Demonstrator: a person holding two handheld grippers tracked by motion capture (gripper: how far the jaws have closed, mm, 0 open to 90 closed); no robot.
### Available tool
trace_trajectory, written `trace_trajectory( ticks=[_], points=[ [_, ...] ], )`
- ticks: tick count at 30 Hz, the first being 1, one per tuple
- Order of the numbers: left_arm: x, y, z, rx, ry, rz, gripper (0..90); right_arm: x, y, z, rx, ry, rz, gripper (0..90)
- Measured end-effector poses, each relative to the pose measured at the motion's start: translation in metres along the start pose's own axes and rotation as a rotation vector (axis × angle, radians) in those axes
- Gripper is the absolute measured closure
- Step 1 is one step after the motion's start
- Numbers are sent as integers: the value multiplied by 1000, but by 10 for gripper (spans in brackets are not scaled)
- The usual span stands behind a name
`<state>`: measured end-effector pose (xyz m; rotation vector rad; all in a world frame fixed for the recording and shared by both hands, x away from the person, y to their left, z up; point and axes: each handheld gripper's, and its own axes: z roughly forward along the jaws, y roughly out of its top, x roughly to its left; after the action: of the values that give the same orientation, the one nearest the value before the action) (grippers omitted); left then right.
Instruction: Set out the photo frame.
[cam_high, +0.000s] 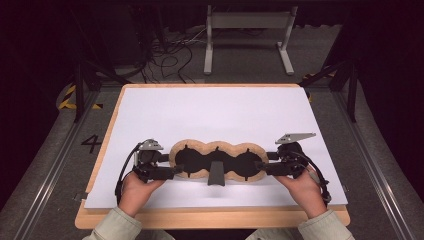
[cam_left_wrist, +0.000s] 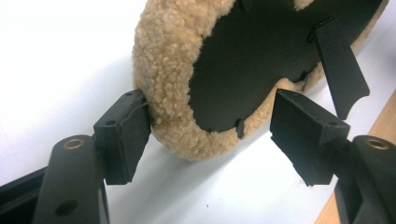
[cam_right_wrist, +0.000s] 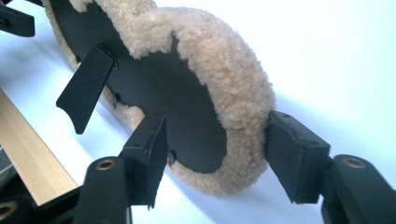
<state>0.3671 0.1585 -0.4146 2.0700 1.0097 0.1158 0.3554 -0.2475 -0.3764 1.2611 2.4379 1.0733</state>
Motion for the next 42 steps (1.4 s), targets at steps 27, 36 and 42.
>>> trace_trajectory(
  ticks=[27,36,42],
  points=[
    [-5,-28,-21,-16,-85,95,372,12,-12,-29,120,133,-134,496],
    [-5,-32,-21,3,-88,105,376,12,-15,-31,175,170,-141,482],
    [-7,-32,-22,11,-63,120,357,13,-16,-31,190,198,-153,448]
  ],
)
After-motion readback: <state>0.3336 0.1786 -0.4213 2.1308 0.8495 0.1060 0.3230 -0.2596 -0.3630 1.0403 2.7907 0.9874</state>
